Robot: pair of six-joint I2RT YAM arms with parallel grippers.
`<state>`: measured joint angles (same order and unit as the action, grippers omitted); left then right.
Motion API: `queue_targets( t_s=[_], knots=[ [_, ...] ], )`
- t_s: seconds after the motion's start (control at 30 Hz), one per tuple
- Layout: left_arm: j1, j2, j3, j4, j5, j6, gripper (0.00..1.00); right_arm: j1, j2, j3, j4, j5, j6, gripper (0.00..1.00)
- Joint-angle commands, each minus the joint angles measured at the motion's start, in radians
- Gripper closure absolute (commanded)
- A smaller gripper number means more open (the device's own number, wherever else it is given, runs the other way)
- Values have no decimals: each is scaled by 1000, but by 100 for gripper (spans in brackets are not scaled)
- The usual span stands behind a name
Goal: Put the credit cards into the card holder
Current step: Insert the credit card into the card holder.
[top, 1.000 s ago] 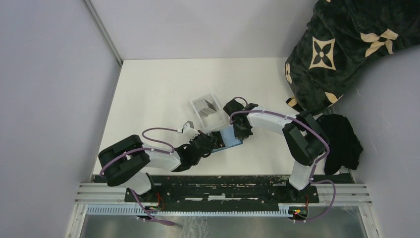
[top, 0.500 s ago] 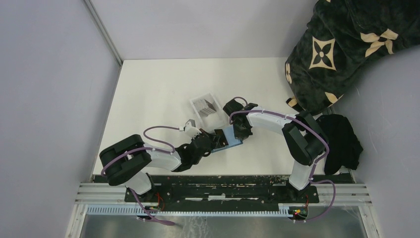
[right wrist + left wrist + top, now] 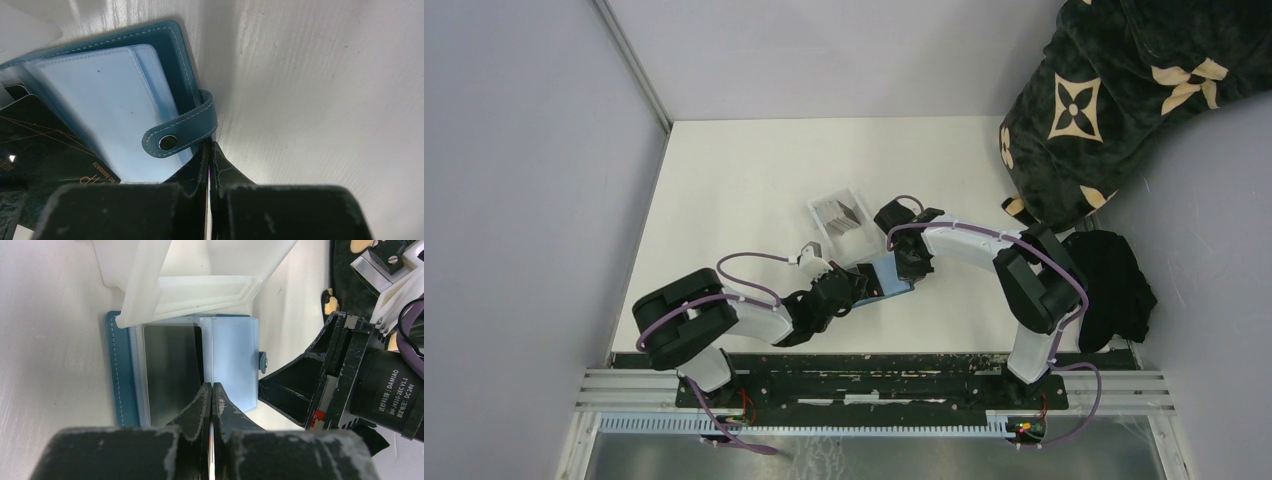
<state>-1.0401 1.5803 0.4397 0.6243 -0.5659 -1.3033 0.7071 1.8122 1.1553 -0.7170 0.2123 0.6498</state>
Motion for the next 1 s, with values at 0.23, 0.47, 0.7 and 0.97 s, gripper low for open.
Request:
queue_targets(
  t_s=[0.23,0.47,0.7,0.97],
  knots=[
    [11,30,21,39,-25,40,97,5,24,17,-9,12,-7,99],
    [19,49,23,50,-25,34,97,6,31,11,-10,9,-14,99],
    [29,75,11,99,-17,13,97,5,37,10,-15,11,-20,99],
    [33,106,-11,168,-14,-6,97,6,44,5,-21,13,-22,99]
  ],
)
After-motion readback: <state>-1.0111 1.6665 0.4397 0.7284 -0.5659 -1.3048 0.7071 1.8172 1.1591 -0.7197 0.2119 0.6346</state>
